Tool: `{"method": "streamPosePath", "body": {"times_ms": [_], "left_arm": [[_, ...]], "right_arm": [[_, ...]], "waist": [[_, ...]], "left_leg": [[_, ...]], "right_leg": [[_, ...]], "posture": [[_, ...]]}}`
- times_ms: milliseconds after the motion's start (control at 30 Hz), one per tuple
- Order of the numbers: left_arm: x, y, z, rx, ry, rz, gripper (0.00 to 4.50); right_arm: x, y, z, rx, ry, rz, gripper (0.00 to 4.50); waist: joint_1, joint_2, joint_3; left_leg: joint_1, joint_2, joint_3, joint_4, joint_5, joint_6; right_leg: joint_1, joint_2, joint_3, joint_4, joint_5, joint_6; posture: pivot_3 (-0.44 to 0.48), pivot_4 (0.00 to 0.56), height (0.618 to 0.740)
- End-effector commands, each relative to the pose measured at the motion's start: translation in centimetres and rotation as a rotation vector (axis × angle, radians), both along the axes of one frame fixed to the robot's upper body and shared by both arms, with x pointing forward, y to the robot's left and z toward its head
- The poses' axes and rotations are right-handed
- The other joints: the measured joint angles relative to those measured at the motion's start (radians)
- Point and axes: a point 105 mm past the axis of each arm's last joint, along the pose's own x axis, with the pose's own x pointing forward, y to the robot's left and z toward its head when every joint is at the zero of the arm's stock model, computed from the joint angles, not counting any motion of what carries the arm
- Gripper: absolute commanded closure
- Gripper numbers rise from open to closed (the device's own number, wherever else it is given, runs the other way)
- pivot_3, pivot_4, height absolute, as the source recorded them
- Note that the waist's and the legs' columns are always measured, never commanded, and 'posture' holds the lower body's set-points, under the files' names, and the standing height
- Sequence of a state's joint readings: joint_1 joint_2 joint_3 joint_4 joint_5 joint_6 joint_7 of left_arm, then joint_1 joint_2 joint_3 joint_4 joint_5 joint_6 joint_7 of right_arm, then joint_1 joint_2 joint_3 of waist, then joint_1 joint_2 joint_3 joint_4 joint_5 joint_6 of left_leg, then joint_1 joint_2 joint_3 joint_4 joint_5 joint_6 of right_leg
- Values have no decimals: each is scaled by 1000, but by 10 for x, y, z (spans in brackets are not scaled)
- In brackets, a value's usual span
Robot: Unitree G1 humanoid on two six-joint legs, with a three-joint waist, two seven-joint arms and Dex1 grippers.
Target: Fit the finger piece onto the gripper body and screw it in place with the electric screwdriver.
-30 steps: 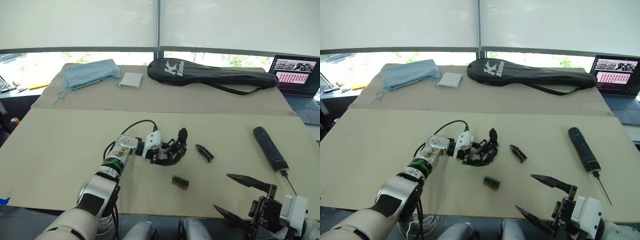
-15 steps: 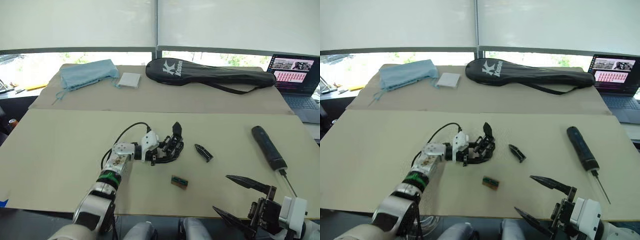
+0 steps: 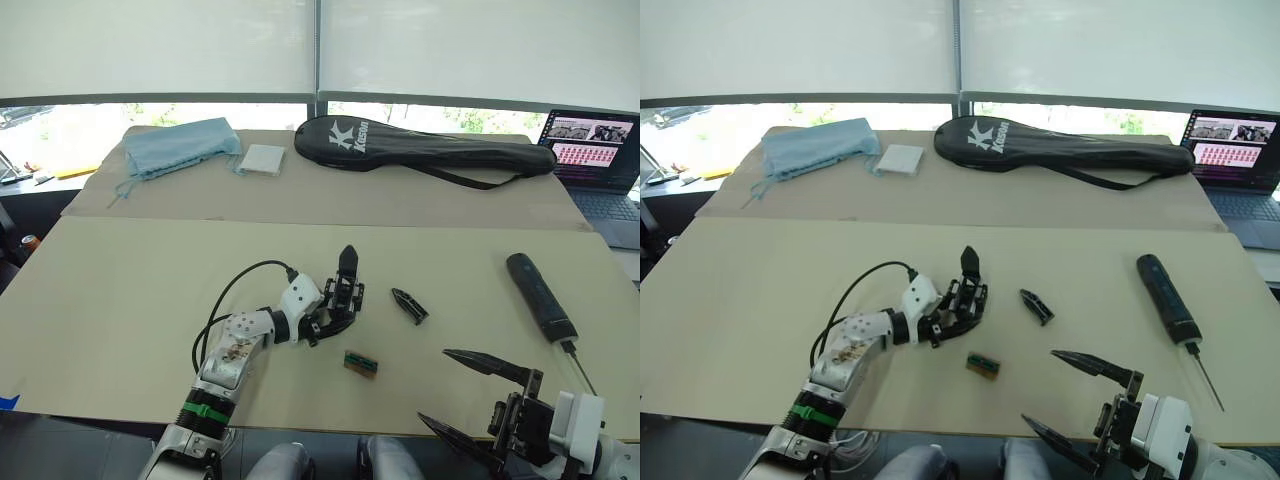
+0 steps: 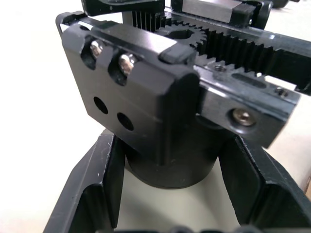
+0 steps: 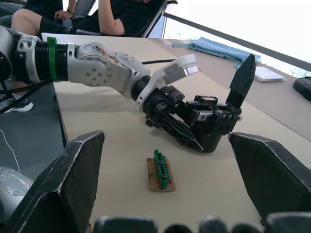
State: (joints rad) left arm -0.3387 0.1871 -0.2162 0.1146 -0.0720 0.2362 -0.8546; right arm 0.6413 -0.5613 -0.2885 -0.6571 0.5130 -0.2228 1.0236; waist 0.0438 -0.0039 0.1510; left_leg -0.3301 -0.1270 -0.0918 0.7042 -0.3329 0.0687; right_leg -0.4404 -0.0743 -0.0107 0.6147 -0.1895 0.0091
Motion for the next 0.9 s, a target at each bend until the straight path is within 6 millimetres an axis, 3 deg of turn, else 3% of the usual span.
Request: {"method": "streamPosePath", "body": {"times_ms": [33, 267, 433, 500, 600, 767, 900], "left_arm": [[-4, -11, 17, -29, -87, -35, 2219], [-6, -14, 4, -22, -75, -20, 2219], [-6, -7, -4, 0, -58, -5, 2219], [-5, -2, -8, 10, -45, 0, 1171], [-6, 6, -8, 2, -22, -1, 48], [-11, 35, -4, -3, -4, 0, 48], [-18, 70, -2, 12, 4, -11, 48]], "right_arm": [[-3, 3, 7, -6, -41, 21, 0], [-5, 3, 7, -12, -38, 20, 0], [-5, 2, 8, -14, -39, 17, 0], [-5, 2, 8, -13, -40, 15, 0], [-4, 1, 11, 17, -41, 1, 0], [-1, -10, 15, 22, -29, -92, 0], [-7, -23, 10, -9, 30, -162, 0]], "waist": [[-1, 0, 0], [-1, 0, 0], [-1, 1, -1], [-1, 2, -1], [-4, 2, -1], [-10, 3, -2], [-10, 3, -2]], "left_leg": [[0, 0, 0, 0, 0, 0], [0, 0, 0, 0, 0, 0], [1, 0, 0, 0, 0, 0], [1, 0, 0, 0, 0, 0], [2, 0, 0, 0, 0, 0], [3, 0, 0, -2, 0, -1], [4, 1, 0, -5, 1, -1]], "right_leg": [[0, 0, 0, 0, 0, 0], [0, 0, 0, 0, 0, 0], [1, 0, 0, 0, 0, 0], [1, 0, 0, 0, 0, 0], [1, 0, 0, 0, 0, 0], [2, 0, 0, 1, 0, 0], [2, 0, 1, 1, -1, -1]], "posture": [[0, 150, 740], [0, 150, 740], [0, 150, 740], [0, 150, 740], [0, 150, 740], [0, 150, 740], [0, 150, 740]]}}
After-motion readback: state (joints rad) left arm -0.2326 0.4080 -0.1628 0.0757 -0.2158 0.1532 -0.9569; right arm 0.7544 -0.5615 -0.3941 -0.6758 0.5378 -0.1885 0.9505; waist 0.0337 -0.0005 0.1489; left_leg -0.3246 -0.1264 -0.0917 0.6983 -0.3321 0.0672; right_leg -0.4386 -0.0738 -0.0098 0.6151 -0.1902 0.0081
